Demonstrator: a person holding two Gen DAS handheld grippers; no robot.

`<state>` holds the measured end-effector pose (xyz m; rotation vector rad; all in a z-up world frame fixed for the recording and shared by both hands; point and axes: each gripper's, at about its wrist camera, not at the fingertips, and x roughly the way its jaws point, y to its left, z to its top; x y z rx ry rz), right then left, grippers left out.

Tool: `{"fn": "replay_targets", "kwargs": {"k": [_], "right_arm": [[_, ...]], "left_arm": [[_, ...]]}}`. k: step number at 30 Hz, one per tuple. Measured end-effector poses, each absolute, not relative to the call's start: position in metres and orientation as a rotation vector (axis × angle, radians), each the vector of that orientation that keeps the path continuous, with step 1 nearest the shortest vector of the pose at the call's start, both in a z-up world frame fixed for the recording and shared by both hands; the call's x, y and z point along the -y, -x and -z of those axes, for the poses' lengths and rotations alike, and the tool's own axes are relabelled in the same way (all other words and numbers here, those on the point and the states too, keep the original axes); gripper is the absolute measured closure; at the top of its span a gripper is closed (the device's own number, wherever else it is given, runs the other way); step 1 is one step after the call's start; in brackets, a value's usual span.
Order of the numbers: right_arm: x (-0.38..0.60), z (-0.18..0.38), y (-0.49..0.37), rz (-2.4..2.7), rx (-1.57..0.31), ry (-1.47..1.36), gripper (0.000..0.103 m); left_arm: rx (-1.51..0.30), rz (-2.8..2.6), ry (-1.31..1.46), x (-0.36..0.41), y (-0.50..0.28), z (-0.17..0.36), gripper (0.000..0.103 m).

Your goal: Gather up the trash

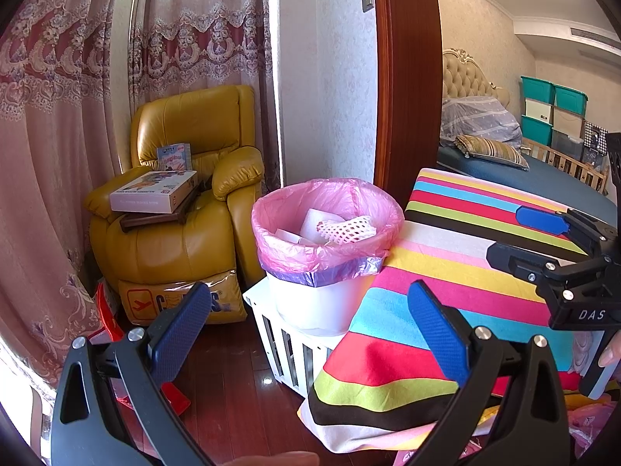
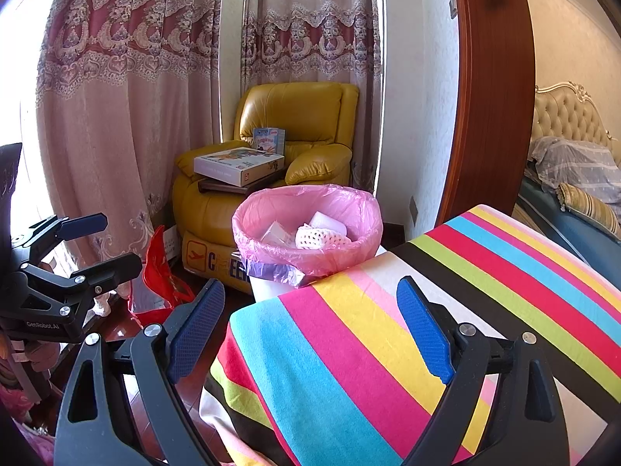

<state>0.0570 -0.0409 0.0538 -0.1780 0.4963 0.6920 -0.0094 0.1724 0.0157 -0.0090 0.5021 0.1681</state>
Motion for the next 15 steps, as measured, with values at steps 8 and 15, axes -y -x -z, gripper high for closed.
{"fn": "replay_targets", "kwargs": {"k": [8,15], "right_arm": [[0.0417,-0.0529,-0.0556,-0.69,-0.499,0.175,0.019],[0.0392,-0.0519,-0.0544,-0.69,-0.503,0.182,0.019]], "left_arm": [[-0.502,-0.168,0.01,-0.1724,0.0097,-0.0161,0.005],[-0.501,-0.17,0.01,-0.1721,0.0097,-0.0158,0.005]]}}
